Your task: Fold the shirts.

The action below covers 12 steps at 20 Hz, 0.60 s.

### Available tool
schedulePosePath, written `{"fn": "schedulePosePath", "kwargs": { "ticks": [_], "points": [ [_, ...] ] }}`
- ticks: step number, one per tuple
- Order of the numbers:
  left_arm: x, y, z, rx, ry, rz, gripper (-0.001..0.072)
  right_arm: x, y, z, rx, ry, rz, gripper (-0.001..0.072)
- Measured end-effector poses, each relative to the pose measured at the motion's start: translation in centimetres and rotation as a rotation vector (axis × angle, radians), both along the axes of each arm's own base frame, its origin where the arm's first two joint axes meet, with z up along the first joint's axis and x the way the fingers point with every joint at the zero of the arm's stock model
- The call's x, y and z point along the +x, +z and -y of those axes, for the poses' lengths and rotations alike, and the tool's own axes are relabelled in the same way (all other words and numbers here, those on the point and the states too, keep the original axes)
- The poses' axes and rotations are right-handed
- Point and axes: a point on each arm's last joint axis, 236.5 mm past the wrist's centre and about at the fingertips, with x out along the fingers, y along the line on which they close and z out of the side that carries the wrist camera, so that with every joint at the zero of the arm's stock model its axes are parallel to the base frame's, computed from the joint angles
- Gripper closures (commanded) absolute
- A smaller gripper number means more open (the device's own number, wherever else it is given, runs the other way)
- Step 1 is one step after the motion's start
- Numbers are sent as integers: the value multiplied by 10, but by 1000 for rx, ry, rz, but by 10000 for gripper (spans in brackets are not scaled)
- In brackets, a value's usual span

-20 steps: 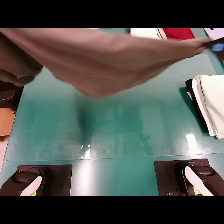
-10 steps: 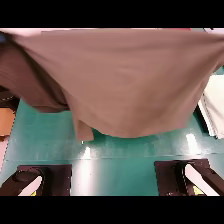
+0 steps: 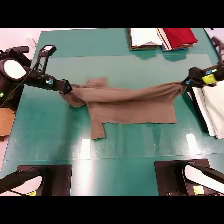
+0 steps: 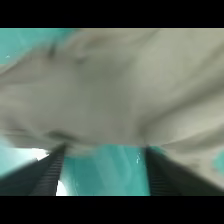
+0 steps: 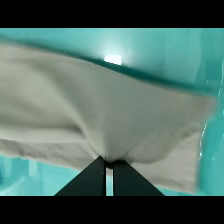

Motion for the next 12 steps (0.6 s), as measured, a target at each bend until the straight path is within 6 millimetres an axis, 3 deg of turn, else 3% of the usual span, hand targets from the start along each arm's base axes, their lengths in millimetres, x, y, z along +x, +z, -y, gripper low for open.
{"fn": "schedulePosePath", "kwargs": {
  "ticks": [2,7,9,12],
  "points": [
    [10,-1,-12,-6,40,2,117,3,-9,-9,-5,21,-1,696],
    [23,-11,-70,-94,258,-54,116,7,-17,-19,-14,43,-1,696],
    [17,-28,-72,-163,301,-116,116,7,-17,-20,-14,47,0,696],
    [2,-70,-63,-257,335,-249,116,8,-18,-21,-14,48,0,696]
  ]
}}
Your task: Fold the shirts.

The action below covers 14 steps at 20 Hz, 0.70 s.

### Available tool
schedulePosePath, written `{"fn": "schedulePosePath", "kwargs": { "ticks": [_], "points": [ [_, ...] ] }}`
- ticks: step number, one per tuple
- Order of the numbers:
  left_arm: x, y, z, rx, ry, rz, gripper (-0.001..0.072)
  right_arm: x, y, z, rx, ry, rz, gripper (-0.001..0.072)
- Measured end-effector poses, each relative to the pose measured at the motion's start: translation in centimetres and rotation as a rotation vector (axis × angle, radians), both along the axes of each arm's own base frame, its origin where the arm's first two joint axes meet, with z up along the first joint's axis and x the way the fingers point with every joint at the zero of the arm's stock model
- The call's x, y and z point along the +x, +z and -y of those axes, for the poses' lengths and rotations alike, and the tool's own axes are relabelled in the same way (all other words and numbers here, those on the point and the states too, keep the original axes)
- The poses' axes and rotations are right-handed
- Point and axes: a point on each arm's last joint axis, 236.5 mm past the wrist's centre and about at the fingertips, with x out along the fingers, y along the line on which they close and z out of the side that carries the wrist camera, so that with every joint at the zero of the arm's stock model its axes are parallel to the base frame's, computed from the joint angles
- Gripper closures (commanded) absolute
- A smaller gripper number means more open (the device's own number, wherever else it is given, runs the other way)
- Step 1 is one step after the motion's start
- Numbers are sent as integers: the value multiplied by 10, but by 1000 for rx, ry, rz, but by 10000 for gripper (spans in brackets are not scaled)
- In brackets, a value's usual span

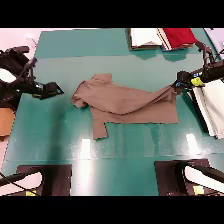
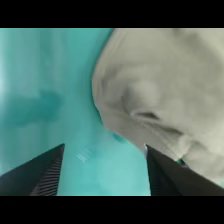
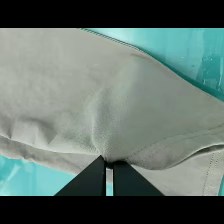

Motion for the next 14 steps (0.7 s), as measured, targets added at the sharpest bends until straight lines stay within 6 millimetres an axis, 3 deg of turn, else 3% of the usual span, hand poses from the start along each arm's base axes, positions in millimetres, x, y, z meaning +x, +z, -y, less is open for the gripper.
{"fn": "schedulePosePath", "kwargs": {
  "ticks": [4,13,14],
  "points": [
    [-14,-42,24,-162,37,-129,116,0,0,-3,0,9,0,696],
    [-22,-63,85,-294,-18,-187,124,-1,0,-9,-1,24,2,696],
    [-21,-63,91,-293,-23,-179,302,-1,0,-9,-1,25,2,696]
  ]
}}
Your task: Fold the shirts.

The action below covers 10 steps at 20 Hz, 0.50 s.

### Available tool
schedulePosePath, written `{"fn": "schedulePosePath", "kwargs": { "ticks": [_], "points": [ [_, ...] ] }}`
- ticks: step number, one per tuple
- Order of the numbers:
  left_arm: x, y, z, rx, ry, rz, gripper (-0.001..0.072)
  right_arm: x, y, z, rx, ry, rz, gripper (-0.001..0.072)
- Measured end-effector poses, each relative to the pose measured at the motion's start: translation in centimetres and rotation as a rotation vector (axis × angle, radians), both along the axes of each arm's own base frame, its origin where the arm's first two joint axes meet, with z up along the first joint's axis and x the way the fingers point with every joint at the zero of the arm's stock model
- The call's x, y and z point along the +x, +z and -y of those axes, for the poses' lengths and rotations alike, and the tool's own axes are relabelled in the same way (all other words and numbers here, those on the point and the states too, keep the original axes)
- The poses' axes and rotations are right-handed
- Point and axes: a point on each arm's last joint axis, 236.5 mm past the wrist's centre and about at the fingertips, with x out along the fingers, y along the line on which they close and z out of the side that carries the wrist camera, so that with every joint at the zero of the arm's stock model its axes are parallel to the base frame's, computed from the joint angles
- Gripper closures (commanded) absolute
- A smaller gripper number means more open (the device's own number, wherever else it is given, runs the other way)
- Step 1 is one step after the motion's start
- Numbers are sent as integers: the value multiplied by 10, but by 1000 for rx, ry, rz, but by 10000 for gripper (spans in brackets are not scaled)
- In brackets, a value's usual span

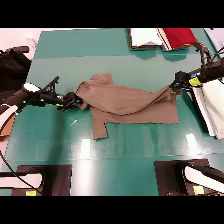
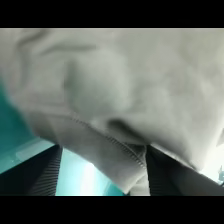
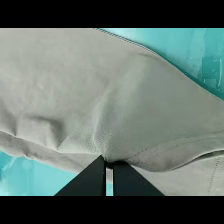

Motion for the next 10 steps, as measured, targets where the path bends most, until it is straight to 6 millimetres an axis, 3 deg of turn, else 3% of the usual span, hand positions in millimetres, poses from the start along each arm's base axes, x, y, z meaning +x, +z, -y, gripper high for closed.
{"fn": "schedulePosePath", "kwargs": {
  "ticks": [2,3,5,7,8,10],
  "points": [
    [4,1,6,-4,9,15,607,-1,0,0,1,1,-2,696],
    [7,2,7,-6,19,25,674,-1,1,0,0,2,-1,696],
    [17,11,5,-12,41,58,676,-3,7,0,-2,2,15,695],
    [33,33,-3,-18,68,118,677,-3,20,2,-7,-9,64,696],
    [42,52,-9,-22,85,165,677,-2,31,4,-12,-20,102,695],
    [63,111,-28,-24,126,309,677,-2,64,10,-24,-39,196,695]
  ]
}}
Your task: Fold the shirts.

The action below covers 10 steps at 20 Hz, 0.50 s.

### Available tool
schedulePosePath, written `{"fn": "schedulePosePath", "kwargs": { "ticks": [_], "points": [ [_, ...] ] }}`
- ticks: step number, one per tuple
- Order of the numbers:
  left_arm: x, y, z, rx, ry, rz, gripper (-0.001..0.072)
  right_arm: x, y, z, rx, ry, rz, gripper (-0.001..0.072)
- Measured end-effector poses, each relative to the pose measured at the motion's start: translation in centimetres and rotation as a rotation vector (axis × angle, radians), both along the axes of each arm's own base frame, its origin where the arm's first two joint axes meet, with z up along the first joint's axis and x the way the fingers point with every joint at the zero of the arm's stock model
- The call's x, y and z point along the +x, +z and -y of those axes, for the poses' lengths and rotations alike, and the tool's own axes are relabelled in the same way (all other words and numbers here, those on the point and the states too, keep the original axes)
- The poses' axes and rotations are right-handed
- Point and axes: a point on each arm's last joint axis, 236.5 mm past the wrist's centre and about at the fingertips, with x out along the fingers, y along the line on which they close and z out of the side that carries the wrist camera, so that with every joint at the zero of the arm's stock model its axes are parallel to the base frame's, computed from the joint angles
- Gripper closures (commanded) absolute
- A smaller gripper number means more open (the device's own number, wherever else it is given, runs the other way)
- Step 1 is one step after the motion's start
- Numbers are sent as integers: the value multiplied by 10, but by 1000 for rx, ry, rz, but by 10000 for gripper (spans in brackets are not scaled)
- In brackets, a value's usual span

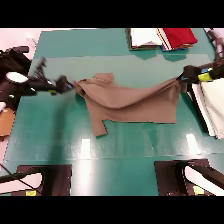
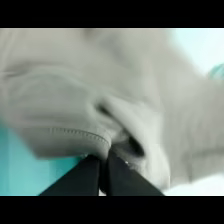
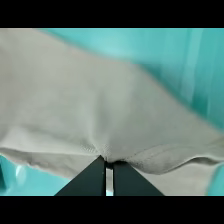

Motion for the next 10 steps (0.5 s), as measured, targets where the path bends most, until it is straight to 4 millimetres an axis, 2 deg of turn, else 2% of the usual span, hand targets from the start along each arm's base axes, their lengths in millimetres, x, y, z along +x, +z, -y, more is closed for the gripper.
{"fn": "schedulePosePath", "kwargs": {
  "ticks": [2,4,5,7,10],
  "points": [
    [12,87,-23,16,44,203,677,-2,48,7,-21,-21,130,696],
    [0,183,-39,51,70,421,677,-11,106,11,-48,-34,279,696],
    [-13,227,-43,81,76,523,677,-18,134,13,-63,-43,352,696],
    [-53,309,-43,143,75,720,676,-40,190,17,-96,-65,492,696],
    [-125,399,-35,219,77,960,677,-75,248,26,-154,-111,633,696]
  ]
}}
